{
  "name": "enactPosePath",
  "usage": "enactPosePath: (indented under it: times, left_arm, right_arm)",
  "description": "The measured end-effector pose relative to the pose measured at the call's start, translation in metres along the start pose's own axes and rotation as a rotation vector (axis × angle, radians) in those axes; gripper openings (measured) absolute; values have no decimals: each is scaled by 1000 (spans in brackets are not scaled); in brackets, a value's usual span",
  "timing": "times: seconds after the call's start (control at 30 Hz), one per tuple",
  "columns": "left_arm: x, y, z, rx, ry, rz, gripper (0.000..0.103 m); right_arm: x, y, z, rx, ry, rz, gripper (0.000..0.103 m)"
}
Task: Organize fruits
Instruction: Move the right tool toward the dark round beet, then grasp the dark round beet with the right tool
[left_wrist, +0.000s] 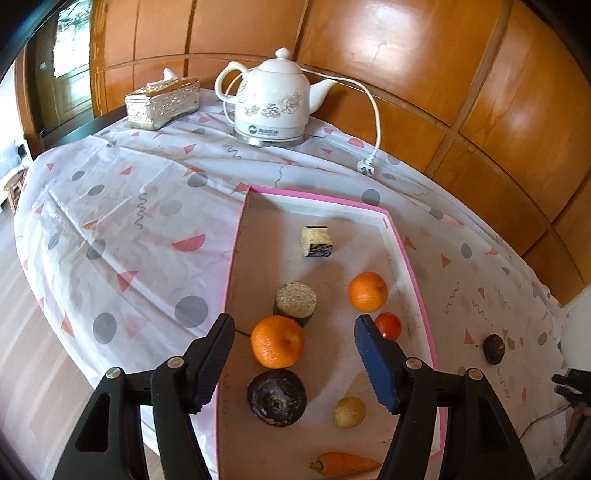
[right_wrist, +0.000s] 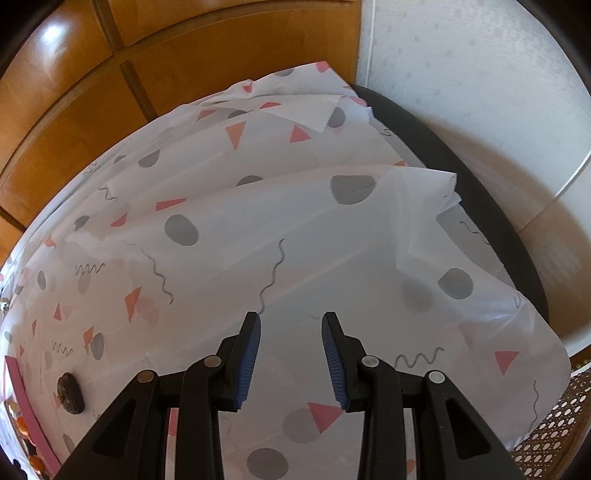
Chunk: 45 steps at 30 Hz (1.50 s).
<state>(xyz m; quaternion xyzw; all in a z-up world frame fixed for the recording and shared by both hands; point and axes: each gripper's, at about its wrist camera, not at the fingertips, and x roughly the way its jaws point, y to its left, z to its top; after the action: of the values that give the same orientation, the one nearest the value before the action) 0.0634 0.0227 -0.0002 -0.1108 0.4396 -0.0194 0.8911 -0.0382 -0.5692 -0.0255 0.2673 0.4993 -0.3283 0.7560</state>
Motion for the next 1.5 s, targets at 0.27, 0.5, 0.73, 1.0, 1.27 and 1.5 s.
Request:
enactPosePath:
  times: [0.27, 0.5, 0.73, 1.0, 1.27, 1.5]
  left_arm:
    - [-2, 32, -4, -77, 0, 32, 70]
    - [-1, 70, -11, -155, 7, 92, 71]
    - [4, 91, -17, -218, 31, 118, 71]
    - [2, 93, -17, -227, 25, 109, 74]
    - [-3, 100, -18, -251, 15, 115, 74]
    - [-1, 103, -21, -256, 17, 116, 75]
  right_arm:
    - [6, 35, -10, -153, 50, 81, 35]
    - [14, 48, -16, -216, 82, 81, 35]
    - [20, 93, -39, -409, 163, 180, 35]
    - [5, 177, -69, -579, 157, 315, 61]
    - [8, 242, -88, -673, 100, 296, 61]
    - [22, 267, -102, -749, 46, 189, 47]
